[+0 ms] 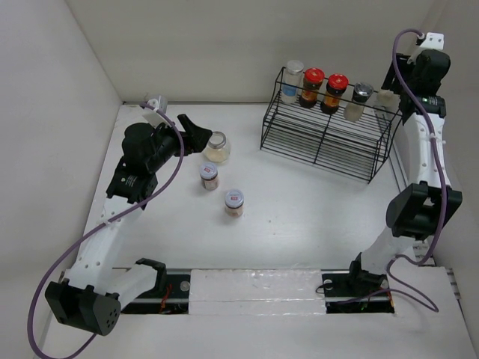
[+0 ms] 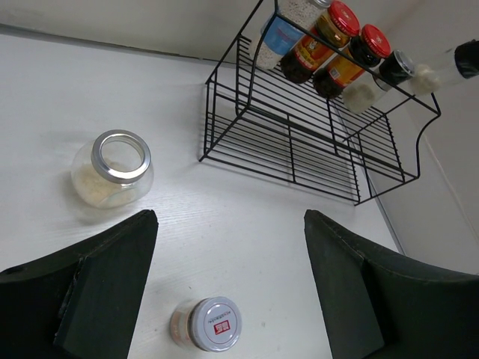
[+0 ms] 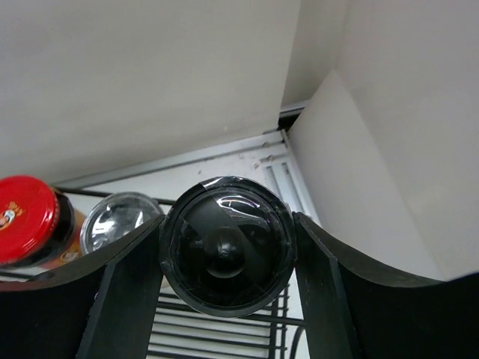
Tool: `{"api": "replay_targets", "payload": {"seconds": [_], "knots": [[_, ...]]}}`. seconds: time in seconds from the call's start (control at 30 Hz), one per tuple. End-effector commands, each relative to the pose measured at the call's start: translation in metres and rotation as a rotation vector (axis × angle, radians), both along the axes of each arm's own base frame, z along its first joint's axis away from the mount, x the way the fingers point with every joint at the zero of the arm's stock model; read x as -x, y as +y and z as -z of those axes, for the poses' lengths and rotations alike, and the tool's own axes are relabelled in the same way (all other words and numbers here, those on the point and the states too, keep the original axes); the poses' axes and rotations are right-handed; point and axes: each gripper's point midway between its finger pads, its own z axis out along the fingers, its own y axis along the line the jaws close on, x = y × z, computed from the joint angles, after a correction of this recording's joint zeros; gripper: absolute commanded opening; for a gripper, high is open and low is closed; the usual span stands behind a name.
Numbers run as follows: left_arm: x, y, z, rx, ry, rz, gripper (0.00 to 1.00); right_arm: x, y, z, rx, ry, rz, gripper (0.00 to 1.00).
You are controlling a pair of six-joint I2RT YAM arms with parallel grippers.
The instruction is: Organize the condiment bottles
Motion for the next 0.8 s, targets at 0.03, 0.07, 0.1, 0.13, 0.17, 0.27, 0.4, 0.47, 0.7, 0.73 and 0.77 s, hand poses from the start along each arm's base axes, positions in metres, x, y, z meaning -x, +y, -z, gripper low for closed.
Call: {"api": "replay_targets", "payload": {"seconds": [0.03, 0.07, 0.1, 0.13, 0.17, 0.27, 0.4, 0.47, 0.7, 0.73, 0.77], "knots": [[-0.001, -0.001, -0.008, 0.016, -0.034, 0.009, 0.75, 0.000, 0.011, -0.043, -0.007, -0.145, -0.049, 0.48], [-0.001, -0.001, -0.008, 0.016, -0.034, 0.009, 0.75, -0.001, 0.012, -0.038, -0.010, -0.136, -0.057, 0.48], [-0.001, -0.001, -0.008, 0.016, -0.034, 0.009, 0.75, -0.001, 0.012, -0.038, -0.010, -0.136, -0.057, 0.48], [-0.003, -0.002, -0.005, 0.013, -0.025, 0.009, 0.75, -0.001, 0.012, -0.032, -0.014, -0.123, -0.057, 0.48], [-0.003, -0.002, -0.005, 0.013, -0.025, 0.009, 0.75, -0.003, 0.006, -0.020, -0.020, -0.099, -0.046, 0.48], [-0.003, -0.002, -0.005, 0.013, -0.025, 0.009, 0.75, -0.009, 0.004, 0.000, -0.030, -0.061, -0.045, 0.48], [-0.003, -0.002, -0.005, 0.013, -0.025, 0.009, 0.75, -0.017, -0.008, 0.034, -0.061, 0.018, -0.023, 0.48], [-0.003, -0.002, -0.005, 0.013, -0.025, 0.009, 0.75, -0.023, -0.006, 0.041, -0.078, 0.027, -0.041, 0.48], [-0.004, 0.000, -0.005, 0.004, -0.029, 0.001, 0.75, -0.026, -0.009, 0.057, -0.100, 0.059, -0.040, 0.49], [-0.004, 0.000, -0.005, 0.004, -0.030, 0.001, 0.75, -0.025, -0.009, 0.056, -0.102, 0.065, -0.040, 0.49], [-0.004, 0.000, -0.005, 0.004, -0.030, 0.001, 0.75, -0.022, -0.008, 0.049, -0.098, 0.053, -0.041, 0.49]]}}
